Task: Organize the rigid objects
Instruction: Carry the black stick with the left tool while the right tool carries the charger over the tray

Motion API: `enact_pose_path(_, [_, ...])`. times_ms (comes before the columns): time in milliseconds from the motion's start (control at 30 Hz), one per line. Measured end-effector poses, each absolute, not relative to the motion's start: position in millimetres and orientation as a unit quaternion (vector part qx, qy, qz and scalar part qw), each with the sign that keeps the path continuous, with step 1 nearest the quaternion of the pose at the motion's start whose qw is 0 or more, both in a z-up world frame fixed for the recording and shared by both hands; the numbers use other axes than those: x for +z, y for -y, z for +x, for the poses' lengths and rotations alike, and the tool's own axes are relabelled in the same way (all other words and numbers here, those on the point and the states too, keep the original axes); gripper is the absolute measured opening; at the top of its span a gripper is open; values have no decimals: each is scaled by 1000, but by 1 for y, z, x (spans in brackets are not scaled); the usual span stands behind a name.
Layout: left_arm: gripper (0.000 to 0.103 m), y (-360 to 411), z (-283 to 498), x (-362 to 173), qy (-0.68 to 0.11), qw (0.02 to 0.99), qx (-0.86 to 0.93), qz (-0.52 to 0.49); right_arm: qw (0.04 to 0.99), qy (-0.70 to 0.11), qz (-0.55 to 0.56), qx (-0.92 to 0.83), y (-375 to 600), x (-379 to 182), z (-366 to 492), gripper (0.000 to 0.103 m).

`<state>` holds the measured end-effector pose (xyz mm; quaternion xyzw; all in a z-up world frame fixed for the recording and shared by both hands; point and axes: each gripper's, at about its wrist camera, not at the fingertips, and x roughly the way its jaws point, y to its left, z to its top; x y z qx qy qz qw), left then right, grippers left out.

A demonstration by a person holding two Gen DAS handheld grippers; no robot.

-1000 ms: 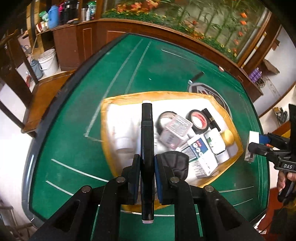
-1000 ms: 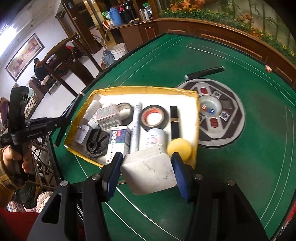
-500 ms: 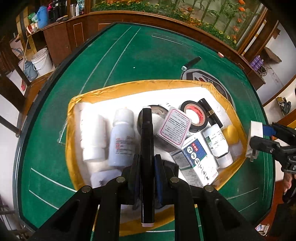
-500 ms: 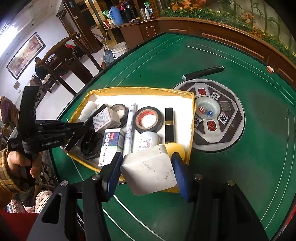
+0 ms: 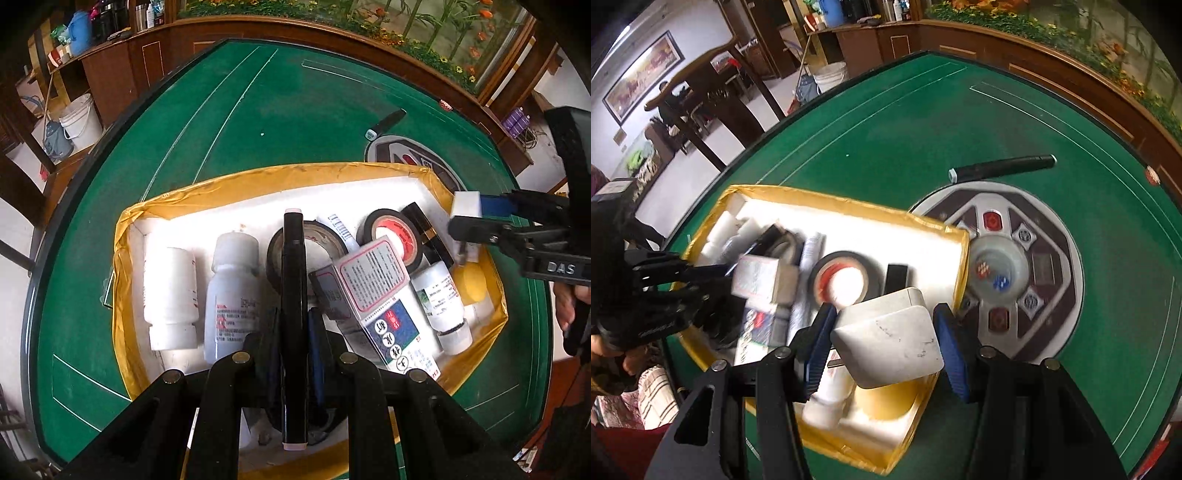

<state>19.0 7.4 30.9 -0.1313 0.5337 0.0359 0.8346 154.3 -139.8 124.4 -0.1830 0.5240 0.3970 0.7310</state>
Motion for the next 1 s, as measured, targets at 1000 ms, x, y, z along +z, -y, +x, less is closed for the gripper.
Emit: enact_pose_path(1000, [47, -5, 26, 35, -529, 836, 65, -127, 745, -532, -156, 370, 128, 112, 175, 58])
